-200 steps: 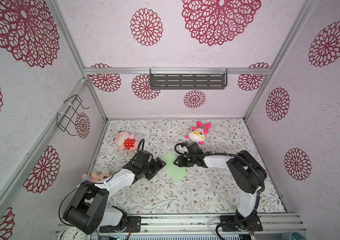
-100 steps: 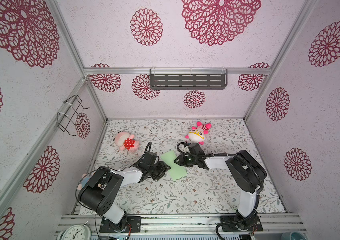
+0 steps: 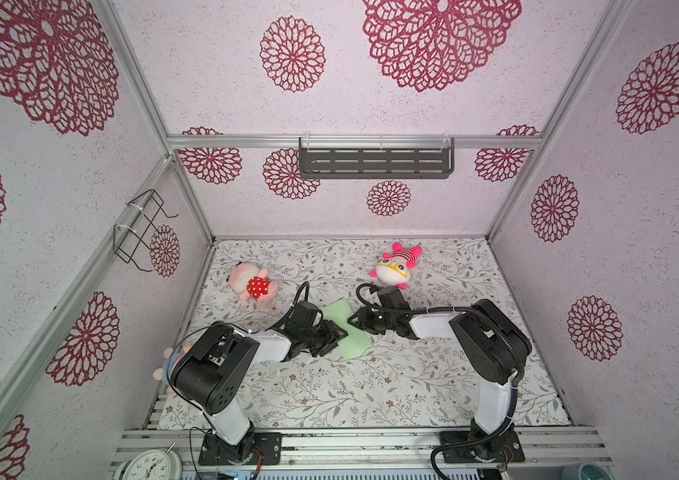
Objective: Fold a paper plane with a square sheet of paper (pick it up from the middle)
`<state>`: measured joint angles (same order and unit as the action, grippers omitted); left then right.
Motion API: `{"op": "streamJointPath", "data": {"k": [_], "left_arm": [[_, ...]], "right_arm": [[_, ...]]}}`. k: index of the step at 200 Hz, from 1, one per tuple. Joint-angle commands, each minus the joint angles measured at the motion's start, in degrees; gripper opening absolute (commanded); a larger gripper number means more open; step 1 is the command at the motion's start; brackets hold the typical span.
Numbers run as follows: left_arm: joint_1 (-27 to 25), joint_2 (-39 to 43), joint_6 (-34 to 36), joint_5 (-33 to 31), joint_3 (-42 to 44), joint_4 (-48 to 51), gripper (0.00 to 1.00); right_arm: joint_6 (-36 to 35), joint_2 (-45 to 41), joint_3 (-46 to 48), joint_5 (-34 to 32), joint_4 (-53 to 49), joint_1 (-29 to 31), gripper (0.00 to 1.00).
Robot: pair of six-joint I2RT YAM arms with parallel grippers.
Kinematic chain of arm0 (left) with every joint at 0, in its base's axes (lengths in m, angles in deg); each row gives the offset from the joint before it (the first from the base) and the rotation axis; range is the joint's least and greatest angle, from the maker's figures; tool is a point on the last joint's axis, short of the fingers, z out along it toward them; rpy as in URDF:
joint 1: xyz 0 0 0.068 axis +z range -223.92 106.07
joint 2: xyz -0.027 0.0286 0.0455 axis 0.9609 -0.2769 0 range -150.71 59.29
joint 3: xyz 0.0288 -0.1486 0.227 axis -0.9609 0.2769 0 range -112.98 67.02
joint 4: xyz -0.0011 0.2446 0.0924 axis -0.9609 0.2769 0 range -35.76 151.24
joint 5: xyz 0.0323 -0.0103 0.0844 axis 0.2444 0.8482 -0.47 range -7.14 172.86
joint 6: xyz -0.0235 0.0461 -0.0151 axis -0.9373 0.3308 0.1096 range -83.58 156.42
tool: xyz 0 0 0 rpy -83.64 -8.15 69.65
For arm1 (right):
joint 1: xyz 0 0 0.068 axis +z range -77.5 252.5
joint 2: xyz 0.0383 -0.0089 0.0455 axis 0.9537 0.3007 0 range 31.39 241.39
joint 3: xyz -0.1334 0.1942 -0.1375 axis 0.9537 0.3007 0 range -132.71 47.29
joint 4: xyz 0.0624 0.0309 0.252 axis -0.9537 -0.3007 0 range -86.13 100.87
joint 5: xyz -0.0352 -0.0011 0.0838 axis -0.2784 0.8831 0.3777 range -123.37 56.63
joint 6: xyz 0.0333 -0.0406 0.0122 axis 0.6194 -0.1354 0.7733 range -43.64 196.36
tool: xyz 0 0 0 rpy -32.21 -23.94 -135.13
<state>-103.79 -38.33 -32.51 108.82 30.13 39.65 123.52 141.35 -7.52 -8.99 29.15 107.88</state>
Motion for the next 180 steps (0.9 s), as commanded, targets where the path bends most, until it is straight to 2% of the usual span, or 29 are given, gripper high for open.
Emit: {"op": "streamJointPath", "data": {"k": [1,67,121,180], "left_arm": [[-0.3,-2.0,1.9,0.7,1.1,-0.8,0.54],[-0.1,1.0,0.0,3.8,3.9,-16.0,0.54],[0.0,1.3,2.2,3.2,0.7,-11.6,0.52],[-0.2,1.7,-3.1,2.3,5.0,-16.8,0.5]], "right_arm": [[1.2,0.8,1.6,-0.2,-3.1,-0.4,0.41],[1.8,0.6,1.3,0.5,-2.1,-0.5,0.42],[1.8,0.4,1.5,0.6,-2.0,-0.6,0.42],[1.8,-0.1,2.2,0.4,-1.7,-0.7,0.42]]}}
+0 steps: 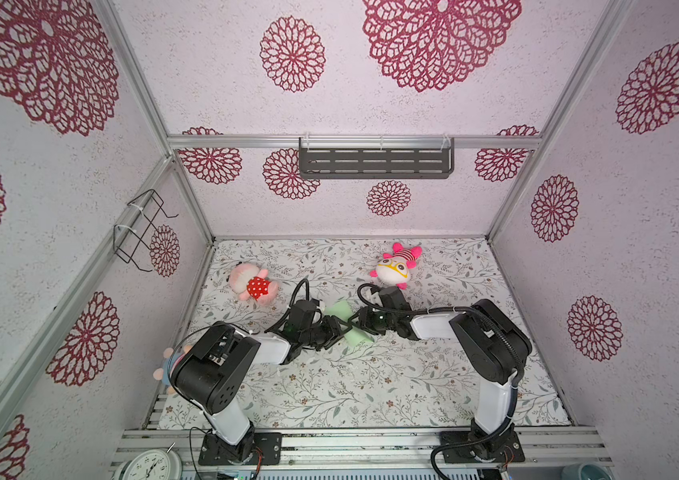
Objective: Fold a paper plane with a square sheet of paper (pick it up from the middle)
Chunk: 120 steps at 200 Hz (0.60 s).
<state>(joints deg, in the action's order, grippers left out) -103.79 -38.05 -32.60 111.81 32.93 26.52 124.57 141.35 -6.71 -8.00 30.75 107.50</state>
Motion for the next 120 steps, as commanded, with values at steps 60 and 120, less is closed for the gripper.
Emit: {"op": "streamJointPath", "data": {"k": [60,120], "left_arm": [[-1.7,-1.6,-8.9,1.6,5.8,-16.0,0.51],[-2.9,-2.8,-11.8,0.3,8.7,-21.1,0.46]], "right_arm": [[0.8,0.1,1.2,-0.6,-3.3,-0.5,0.42],[0.8,0.3,1.0,-0.7,-3.4,-0.5,0.42]]}}
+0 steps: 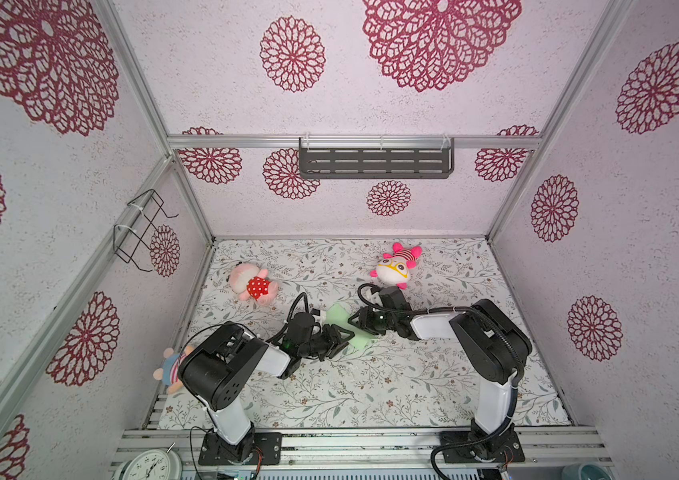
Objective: Fold a paper plane with a square sheet of paper (pick it up from the middle)
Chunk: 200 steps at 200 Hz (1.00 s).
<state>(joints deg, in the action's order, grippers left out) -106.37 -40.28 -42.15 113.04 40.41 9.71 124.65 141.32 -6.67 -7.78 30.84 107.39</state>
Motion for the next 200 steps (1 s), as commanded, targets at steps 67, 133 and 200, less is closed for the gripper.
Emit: {"op": "streamJointPath", "data": {"k": [67,133,200], "left_arm": [[-1.7,-1.0,-3.1,-1.6,1.4,-5.0,0.48],[-3.1,-0.8,-5.4,-5.1,3.1,-5.1,0.4],[-3.0,-1.3,-4.3,-6.6,0.3,-1.1,0.31]], "right_arm": [[0.8,0.3,1.0,-1.4,-3.9,-0.5,0.42],[4.9,-1.9,4.5,-2.4,-0.4,-0.5,0.34],[9.1,-5.3,7.8,-2.1,1.8,0.4,0.33]]}}
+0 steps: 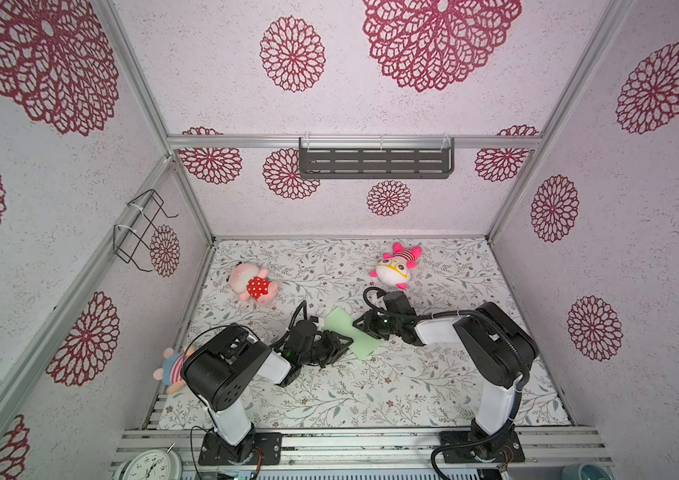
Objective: Fold a paper plane with a square sheet of paper (pick it up from the middle)
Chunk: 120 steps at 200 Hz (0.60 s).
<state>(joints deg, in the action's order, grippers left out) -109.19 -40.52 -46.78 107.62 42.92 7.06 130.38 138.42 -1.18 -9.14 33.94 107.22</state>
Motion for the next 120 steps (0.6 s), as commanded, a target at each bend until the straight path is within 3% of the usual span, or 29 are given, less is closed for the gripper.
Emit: {"op": "streamJointPath", "data": {"k": [1,73,120], "left_arm": [[-0.2,-1.0,0.4,-1.2,-2.3,1.6,0.31],[1.1,-1.0,0.1,-2.9,-1.9,3.7,0.19],[2.2,-0.1,0.8,-2.7,-2.0,6.3,0.05]], "right_arm": [[3.5,-2.4,2.4,-0.7,-1.2,0.6,0.33],[4.7,-4.0,3.7,-0.7,0.7,1.0,0.34],[-3.5,-7.5,3.5,-2.7,1.4,-0.1,0.49]]}}
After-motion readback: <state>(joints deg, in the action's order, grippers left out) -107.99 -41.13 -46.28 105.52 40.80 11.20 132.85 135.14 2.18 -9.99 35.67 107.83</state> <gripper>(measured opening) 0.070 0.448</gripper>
